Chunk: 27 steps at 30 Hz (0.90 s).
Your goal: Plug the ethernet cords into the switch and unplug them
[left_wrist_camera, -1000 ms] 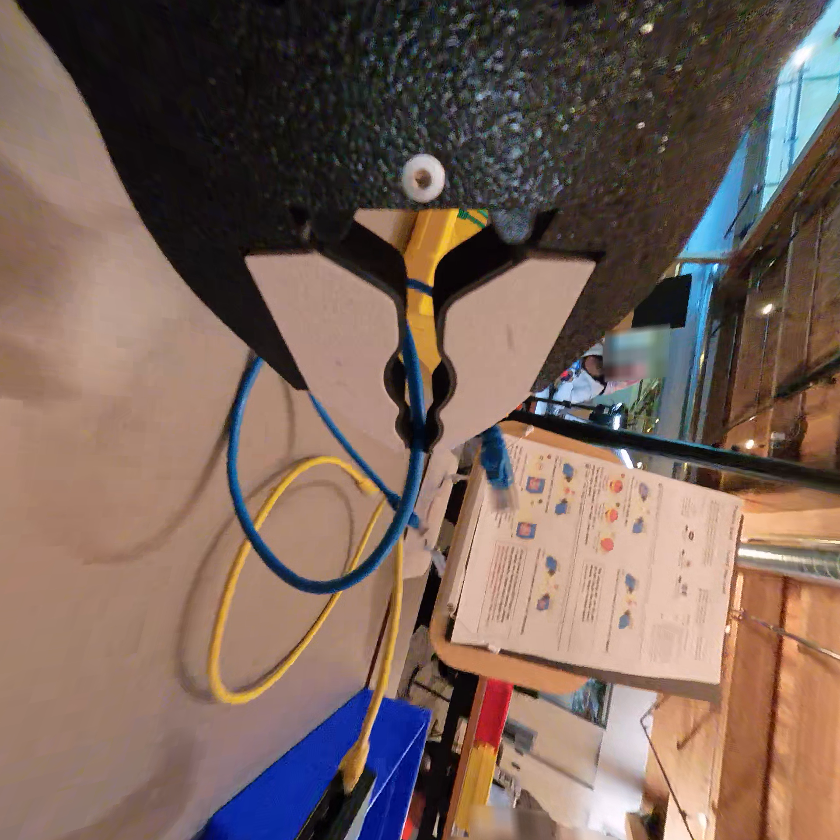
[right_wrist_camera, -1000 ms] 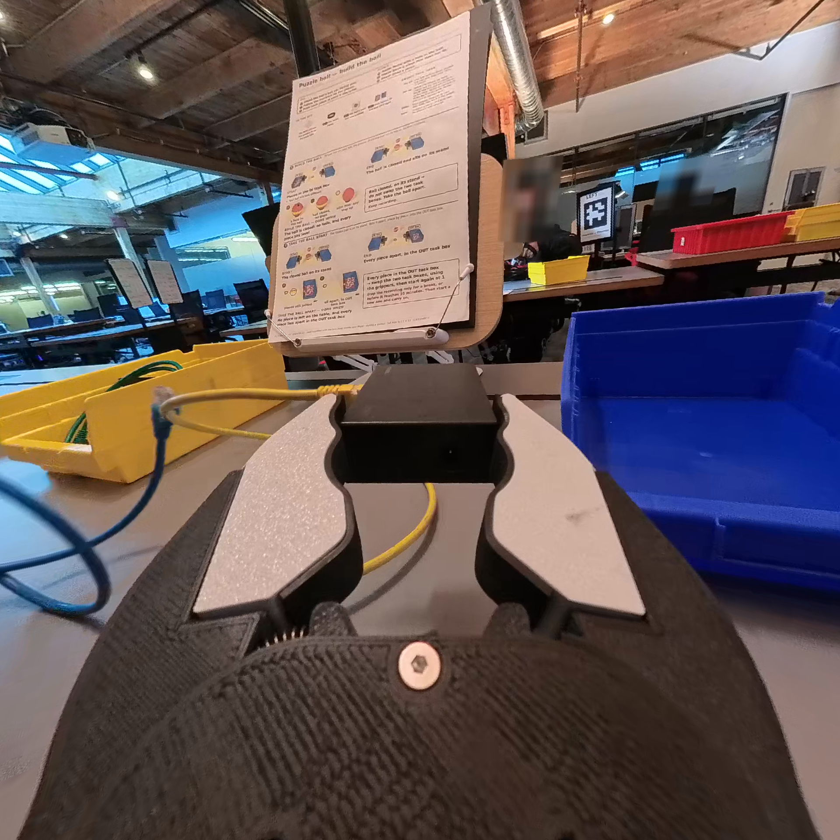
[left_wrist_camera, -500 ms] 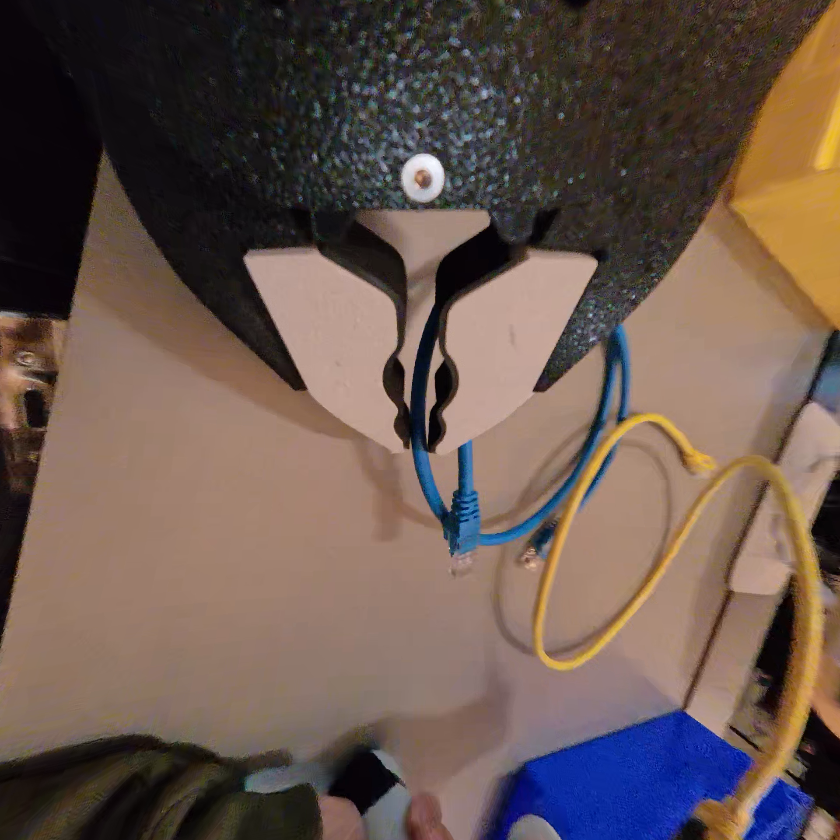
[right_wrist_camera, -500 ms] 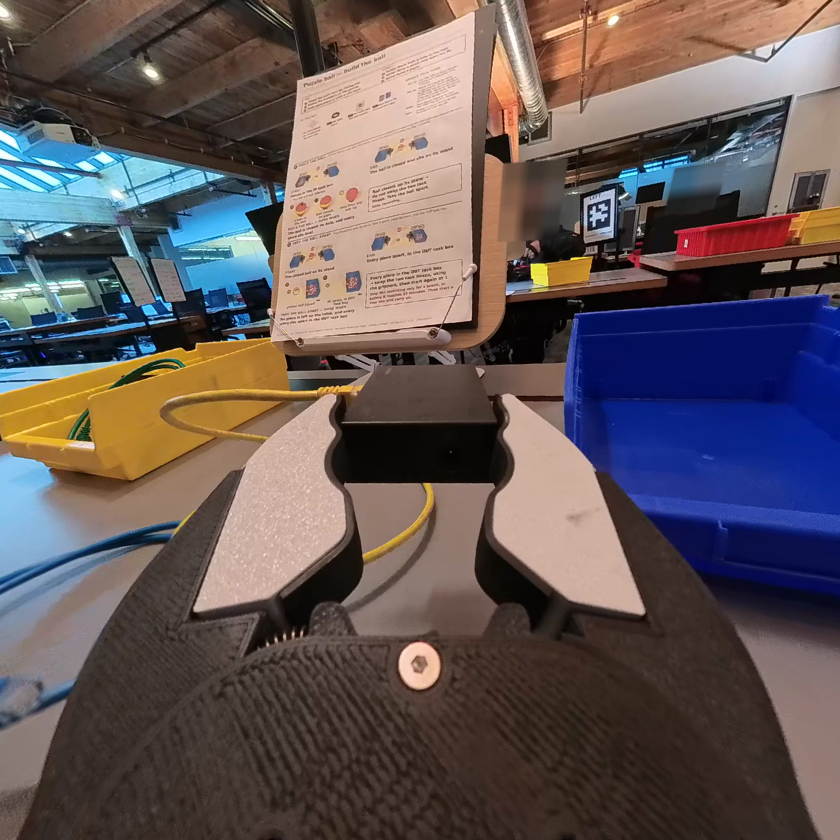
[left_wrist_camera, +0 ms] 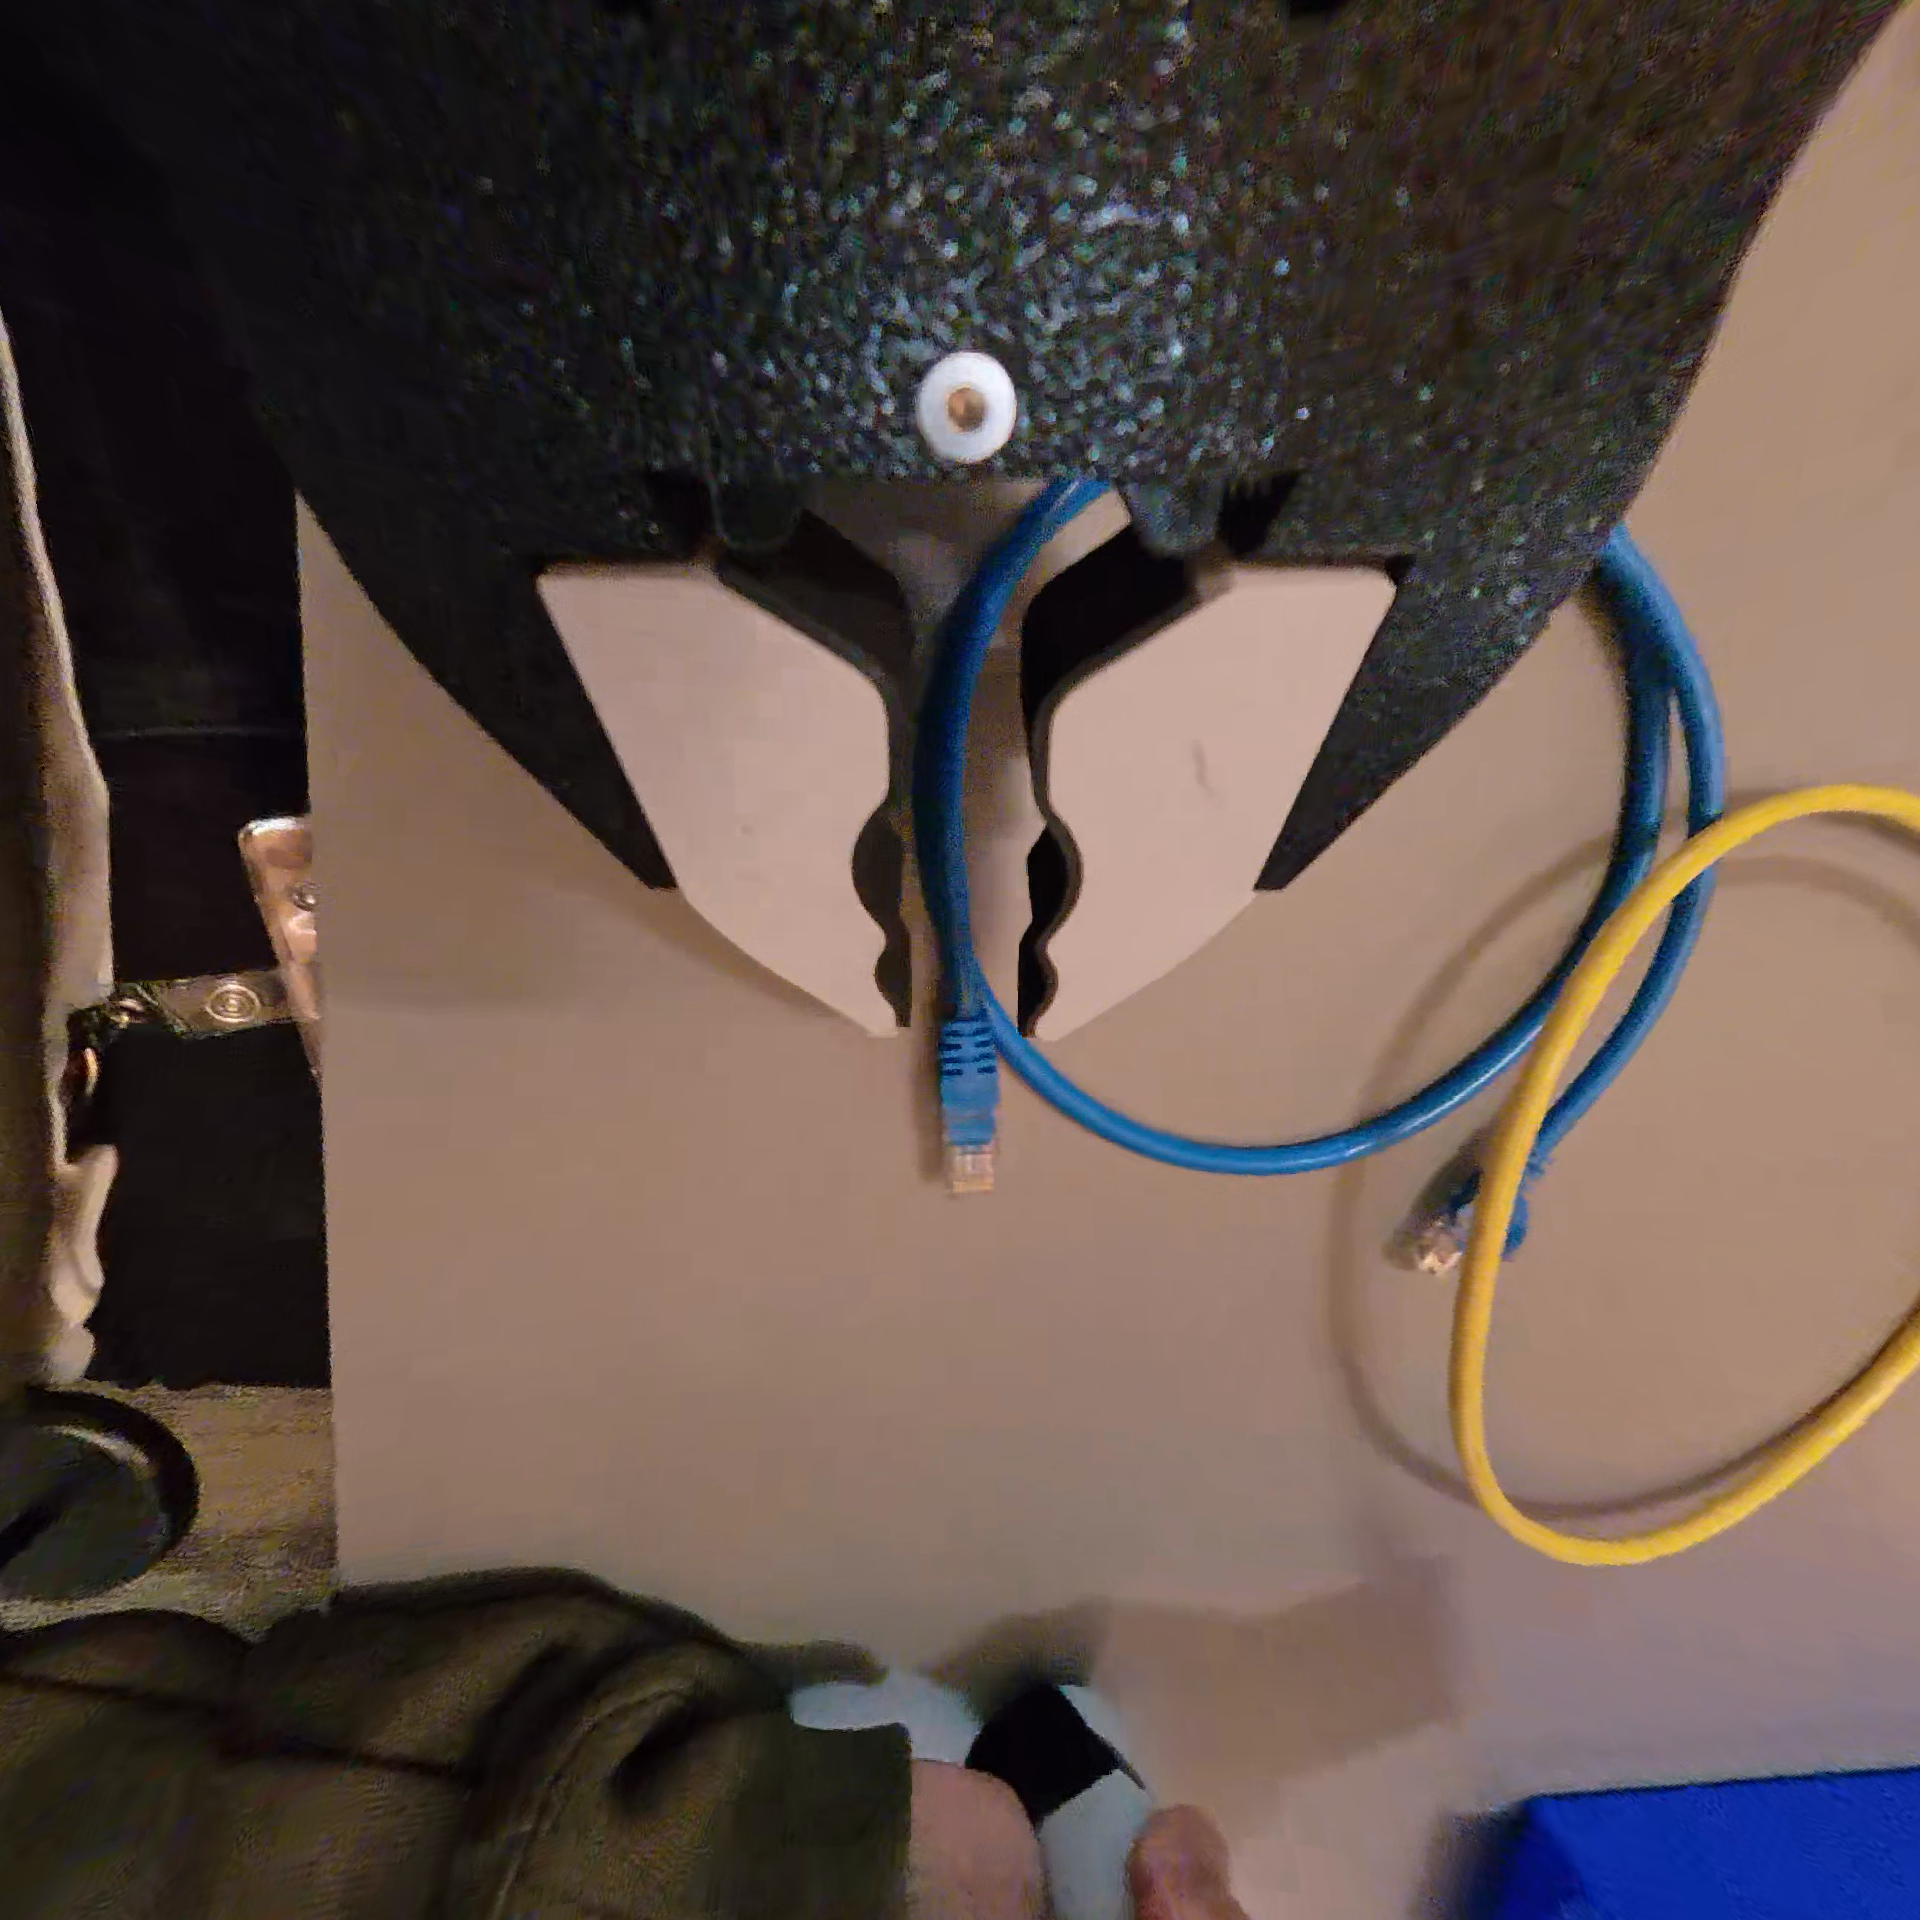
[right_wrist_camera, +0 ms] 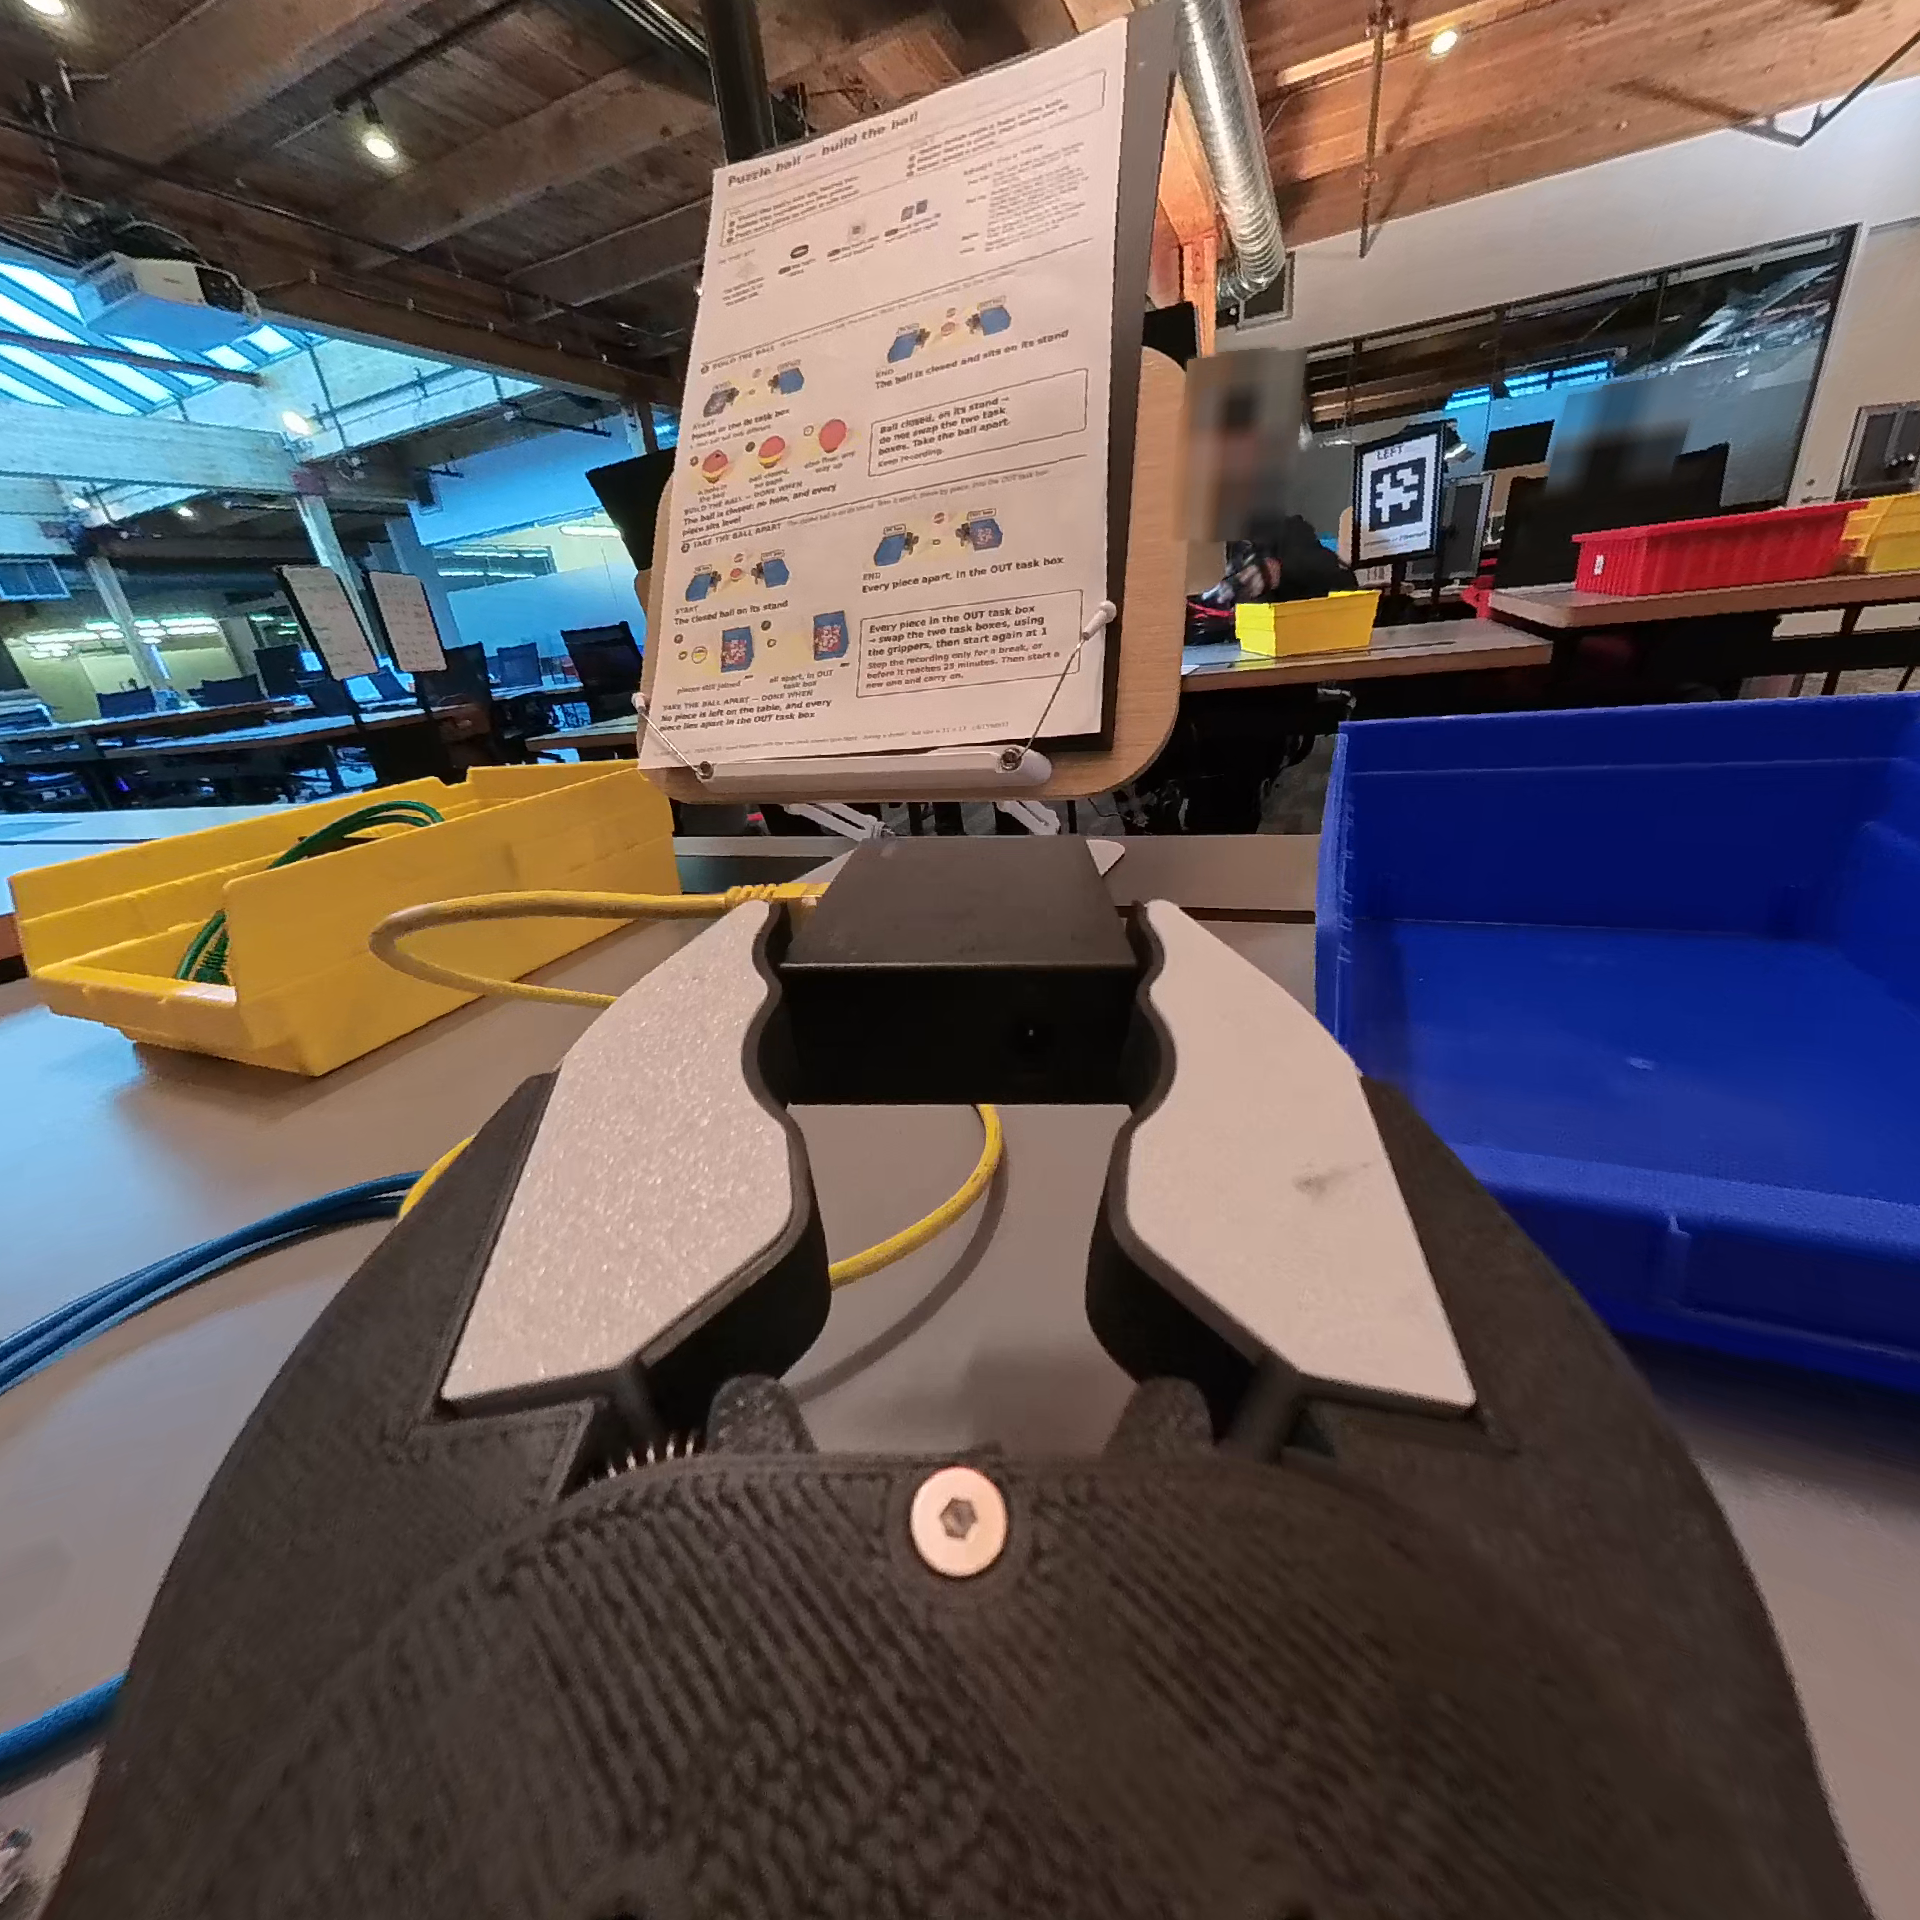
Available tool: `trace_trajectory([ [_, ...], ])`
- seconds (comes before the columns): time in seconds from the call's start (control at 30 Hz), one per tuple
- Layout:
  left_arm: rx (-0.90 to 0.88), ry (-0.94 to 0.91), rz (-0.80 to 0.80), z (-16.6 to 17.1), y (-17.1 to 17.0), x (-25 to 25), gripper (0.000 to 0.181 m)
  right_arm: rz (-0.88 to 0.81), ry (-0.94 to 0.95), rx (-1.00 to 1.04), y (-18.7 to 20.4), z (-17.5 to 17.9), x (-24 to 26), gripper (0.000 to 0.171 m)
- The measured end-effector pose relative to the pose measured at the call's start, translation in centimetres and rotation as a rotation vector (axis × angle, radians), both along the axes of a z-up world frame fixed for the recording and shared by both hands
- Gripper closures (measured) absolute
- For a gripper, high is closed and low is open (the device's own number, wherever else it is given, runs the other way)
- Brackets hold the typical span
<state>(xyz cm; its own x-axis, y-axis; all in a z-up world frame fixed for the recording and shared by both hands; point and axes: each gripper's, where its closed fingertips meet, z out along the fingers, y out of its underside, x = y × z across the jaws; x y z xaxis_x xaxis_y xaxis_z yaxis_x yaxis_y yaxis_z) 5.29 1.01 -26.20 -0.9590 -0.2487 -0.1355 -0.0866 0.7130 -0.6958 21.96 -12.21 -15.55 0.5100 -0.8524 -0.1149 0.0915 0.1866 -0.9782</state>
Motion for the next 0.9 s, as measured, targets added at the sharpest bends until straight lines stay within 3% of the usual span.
trace_trajectory([
  [0.43,-0.025,0.049,0.099,-1.4,-0.7,1.1,0.173,0.152,-0.056,0.020,1.8,0.6,-1.2,0.109],
  [0.53,-0.086,0.154,0.099,-1.1,-0.9,0.5,0.172,0.177,-0.060,0.032,2.1,0.7,-1.4,0.109],
  [0.6,-0.215,0.232,0.138,1.0,-1.3,0.8,0.169,0.183,-0.060,0.041,2.2,0.7,-1.5,0.109],
  [0.63,-0.317,0.254,0.180,2.7,-1.6,1.5,0.159,0.191,-0.061,0.042,2.3,0.7,-1.5,0.109],
  [0.67,-0.412,0.290,0.215,4.3,-1.8,2.1,0.168,0.195,-0.060,0.044,2.4,0.7,-1.5,0.109],
  [0.73,-0.501,0.368,0.219,6.1,-2.1,2.6,0.166,0.198,-0.059,0.045,2.5,0.7,-1.5,0.109],
  [0.8,-0.474,0.357,0.244,6.1,-1.9,2.9,0.164,0.193,-0.063,0.043,2.4,0.7,-1.6,0.109],
  [0.83,-0.426,0.326,0.242,5.7,-1.6,2.9,0.150,0.190,-0.064,0.046,2.4,0.7,-1.6,0.110],
  [0.9,-0.301,0.255,0.206,4.4,-1.0,2.6,0.145,0.189,-0.062,0.047,2.3,0.7,-1.5,0.110],
])
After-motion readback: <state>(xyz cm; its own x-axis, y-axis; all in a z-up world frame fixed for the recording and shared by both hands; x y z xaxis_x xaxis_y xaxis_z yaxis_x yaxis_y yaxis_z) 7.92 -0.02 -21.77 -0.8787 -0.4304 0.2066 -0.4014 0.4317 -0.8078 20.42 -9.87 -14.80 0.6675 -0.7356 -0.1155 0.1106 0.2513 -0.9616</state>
